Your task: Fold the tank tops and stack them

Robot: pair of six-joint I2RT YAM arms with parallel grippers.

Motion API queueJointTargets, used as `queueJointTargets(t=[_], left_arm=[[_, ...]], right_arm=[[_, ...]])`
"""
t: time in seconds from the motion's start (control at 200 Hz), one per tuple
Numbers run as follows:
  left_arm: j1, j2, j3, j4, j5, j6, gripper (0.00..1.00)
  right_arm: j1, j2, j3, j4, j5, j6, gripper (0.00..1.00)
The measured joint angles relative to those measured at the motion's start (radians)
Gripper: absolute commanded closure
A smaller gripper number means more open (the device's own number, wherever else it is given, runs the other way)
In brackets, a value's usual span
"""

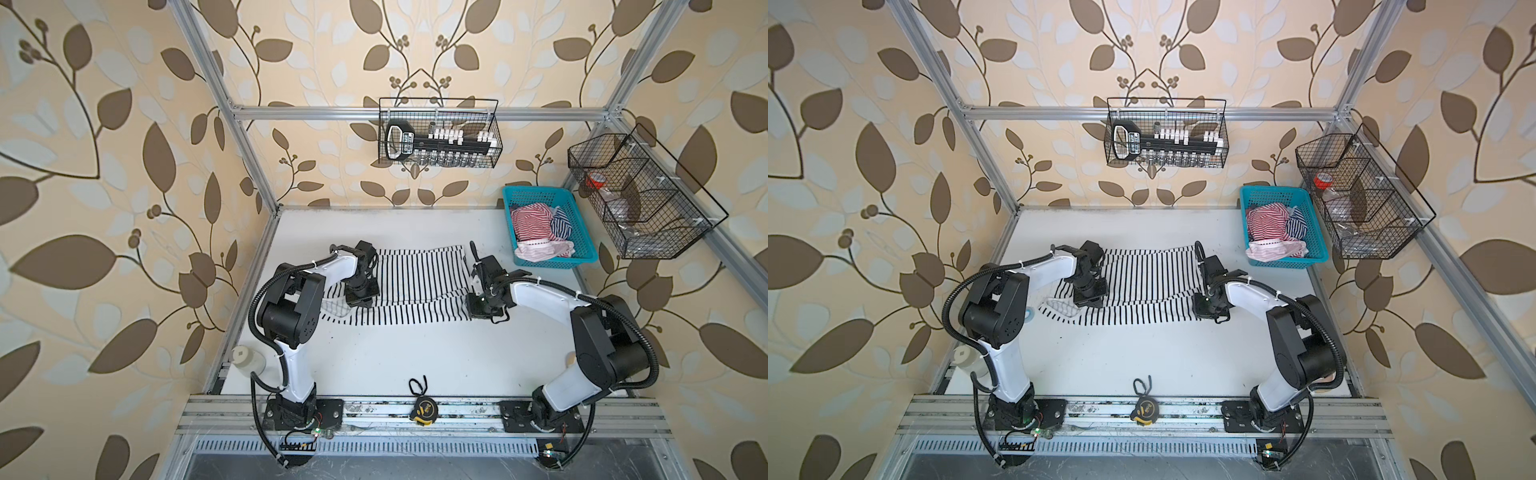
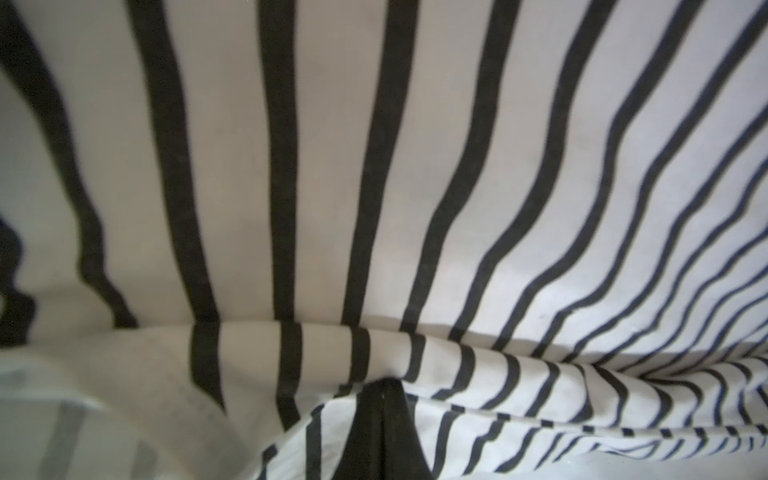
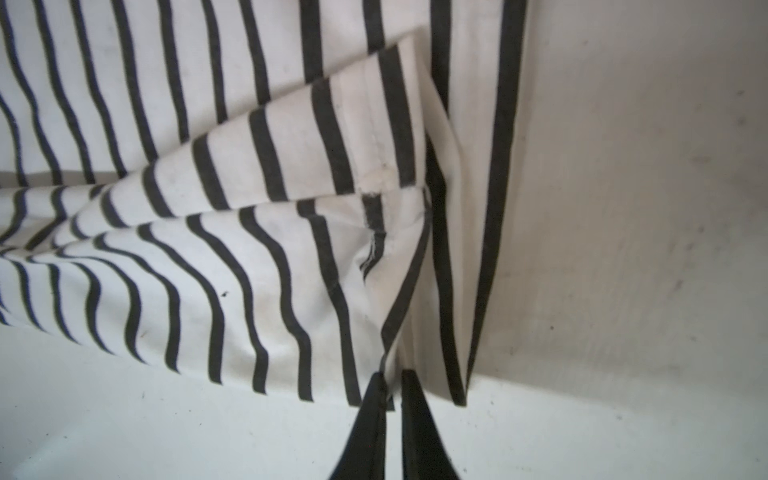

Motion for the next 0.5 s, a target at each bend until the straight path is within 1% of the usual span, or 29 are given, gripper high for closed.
queueJointTargets(t=[0.06, 0.105, 0.31, 0.5], left_arm=[[0.000, 0.000, 0.000, 0.000, 0.000, 0.000, 0.97], [0.000, 0.000, 0.000, 0.000, 0.000, 0.000, 0.97], [0.000, 0.000, 0.000, 0.000, 0.000, 0.000, 0.98], [0.000, 0.000, 0.000, 0.000, -0.002, 0.000, 0.98]], right_arm=[[0.000, 0.000, 0.000, 0.000, 0.005, -0.002, 0.98], [0.000, 0.000, 0.000, -0.001, 0.006, 0.000, 1.00], [-0.009, -0.007, 0.000, -0.003, 0.017, -0.002, 1.00], [-0.053, -0.042, -0.002, -0.015, 0.029, -0.014, 1.00]])
